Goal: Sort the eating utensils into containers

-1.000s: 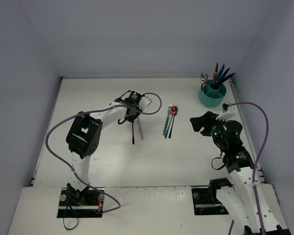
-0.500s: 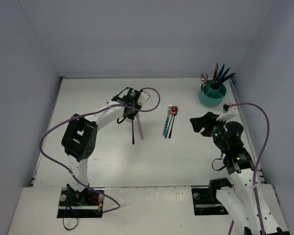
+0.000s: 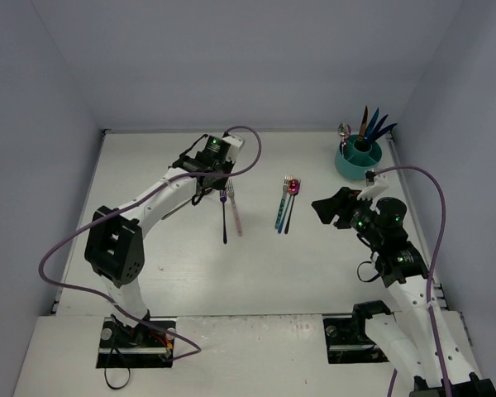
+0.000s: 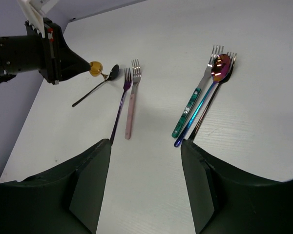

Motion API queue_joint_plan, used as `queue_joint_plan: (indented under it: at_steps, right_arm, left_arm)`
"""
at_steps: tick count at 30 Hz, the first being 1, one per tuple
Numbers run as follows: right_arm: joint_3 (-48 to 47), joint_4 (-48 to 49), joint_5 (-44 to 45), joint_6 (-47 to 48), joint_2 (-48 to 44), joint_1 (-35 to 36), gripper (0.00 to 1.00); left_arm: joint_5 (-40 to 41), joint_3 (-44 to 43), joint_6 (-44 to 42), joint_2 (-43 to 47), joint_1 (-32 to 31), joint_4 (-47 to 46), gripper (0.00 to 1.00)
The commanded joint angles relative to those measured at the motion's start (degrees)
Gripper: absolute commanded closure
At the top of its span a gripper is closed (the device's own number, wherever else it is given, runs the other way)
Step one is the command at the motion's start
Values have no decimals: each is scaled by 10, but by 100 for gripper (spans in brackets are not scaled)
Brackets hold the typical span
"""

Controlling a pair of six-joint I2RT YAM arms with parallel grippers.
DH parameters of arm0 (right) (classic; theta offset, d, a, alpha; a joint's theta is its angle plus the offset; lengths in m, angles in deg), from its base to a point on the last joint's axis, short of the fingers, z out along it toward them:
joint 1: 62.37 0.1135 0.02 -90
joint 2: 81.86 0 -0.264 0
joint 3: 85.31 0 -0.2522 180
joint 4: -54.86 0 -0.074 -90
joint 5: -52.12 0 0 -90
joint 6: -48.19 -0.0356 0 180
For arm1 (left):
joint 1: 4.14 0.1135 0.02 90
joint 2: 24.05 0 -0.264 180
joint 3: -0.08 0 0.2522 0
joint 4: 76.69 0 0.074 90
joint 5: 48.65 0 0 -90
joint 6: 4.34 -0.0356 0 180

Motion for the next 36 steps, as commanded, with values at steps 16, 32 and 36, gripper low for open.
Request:
queue_joint_plan:
  at_steps: [16, 32, 36]
  right_arm:
    - [-54, 158, 15, 68, 123, 204, 38]
    - [-100, 341, 1, 244, 268, 277, 26]
    - [-121, 356, -45, 290, 289, 276, 26]
  left_arm:
    - [-39, -64, 116, 121, 0, 10, 100]
    - [-183, -99, 230, 210, -11, 35, 100]
    - [-224, -91, 249, 235, -12, 34, 100]
